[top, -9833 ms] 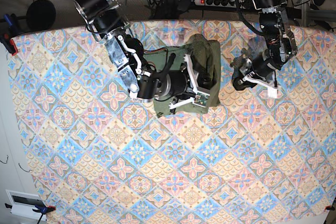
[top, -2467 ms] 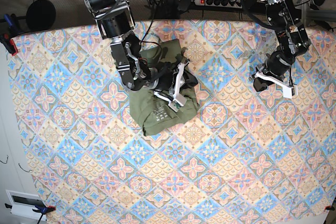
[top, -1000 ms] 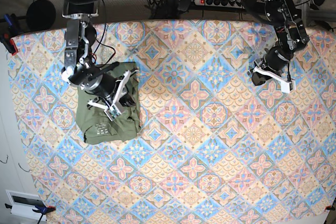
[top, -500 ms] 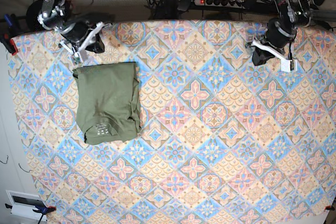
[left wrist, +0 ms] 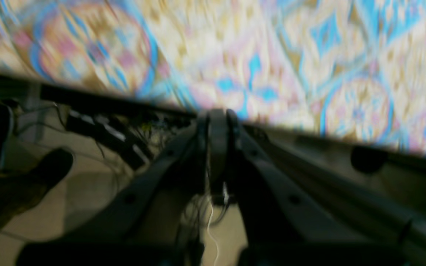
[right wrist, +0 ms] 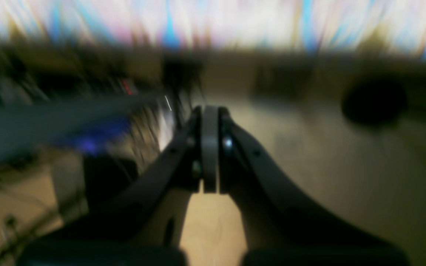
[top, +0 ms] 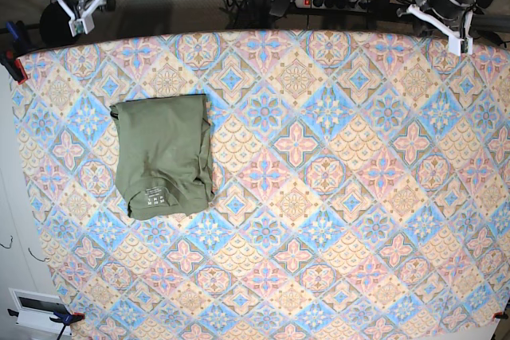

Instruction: Layout the t-shirt on the table in an organized manner, then fold the t-shirt properly

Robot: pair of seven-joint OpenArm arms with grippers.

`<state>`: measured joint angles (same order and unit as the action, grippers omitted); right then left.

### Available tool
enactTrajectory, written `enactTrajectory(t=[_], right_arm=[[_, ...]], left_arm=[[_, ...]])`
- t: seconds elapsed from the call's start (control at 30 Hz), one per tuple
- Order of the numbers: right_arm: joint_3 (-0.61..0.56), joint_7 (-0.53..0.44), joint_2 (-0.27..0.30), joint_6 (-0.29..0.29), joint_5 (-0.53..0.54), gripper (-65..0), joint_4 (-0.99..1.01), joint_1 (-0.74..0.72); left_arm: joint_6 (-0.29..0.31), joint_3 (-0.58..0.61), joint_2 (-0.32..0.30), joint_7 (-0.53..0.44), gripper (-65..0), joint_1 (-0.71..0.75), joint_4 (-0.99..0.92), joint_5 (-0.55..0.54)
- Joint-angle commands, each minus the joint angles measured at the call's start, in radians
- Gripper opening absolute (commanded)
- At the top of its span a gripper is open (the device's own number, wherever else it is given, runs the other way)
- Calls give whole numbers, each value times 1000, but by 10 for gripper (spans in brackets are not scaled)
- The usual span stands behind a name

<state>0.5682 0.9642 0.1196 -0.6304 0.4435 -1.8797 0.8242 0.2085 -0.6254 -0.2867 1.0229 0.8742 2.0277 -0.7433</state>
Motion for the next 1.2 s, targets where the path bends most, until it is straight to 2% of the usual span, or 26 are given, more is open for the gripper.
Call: enactTrajectory(t=[0.0, 0.2, 0.3, 0.4, 0.47, 0.57, 0.8, 0.93, 1.07, 1.17], right_arm=[[-6, -9, 13, -4, -16, -650, 18, 25], [-95, -15, 13, -4, -97, -650, 210, 27], [-129, -17, 15, -4, -104, -650, 303, 27], [-145, -17, 16, -4, -104, -650, 378, 2], [-165, -17, 18, -4, -105, -650, 434, -53], [-198, -37, 45, -4, -125, -650, 539, -96], [-297, -273, 51, -4, -289, -650, 865, -236], [-297, -397, 51, -4, -332, -650, 1123, -345], [-297, -572, 51, -4, -397, -650, 1366, -458], [-297, -678, 48, -4, -420, -650, 1491, -512]], left_arm=[[-2, -7, -15, -3, -650, 44, -9, -6], [-2, -4, -16, -3, -650, 36, -207, -3], [-2, 31, -16, -11, -650, 4, -315, 60], [-2, 94, -16, -75, -650, -23, -402, 146], [-2, 167, -18, -158, -650, -45, -460, 207], [-2, 247, -18, -232, -650, -69, -528, 264], [-2, 462, -18, -381, -650, -230, -861, 387], [-2, 571, -12, -531, -650, -319, -1047, 433], [-7, 720, -7, -683, -650, -436, -1263, 439], [-10, 816, 28, -795, -650, -524, -1445, 436]])
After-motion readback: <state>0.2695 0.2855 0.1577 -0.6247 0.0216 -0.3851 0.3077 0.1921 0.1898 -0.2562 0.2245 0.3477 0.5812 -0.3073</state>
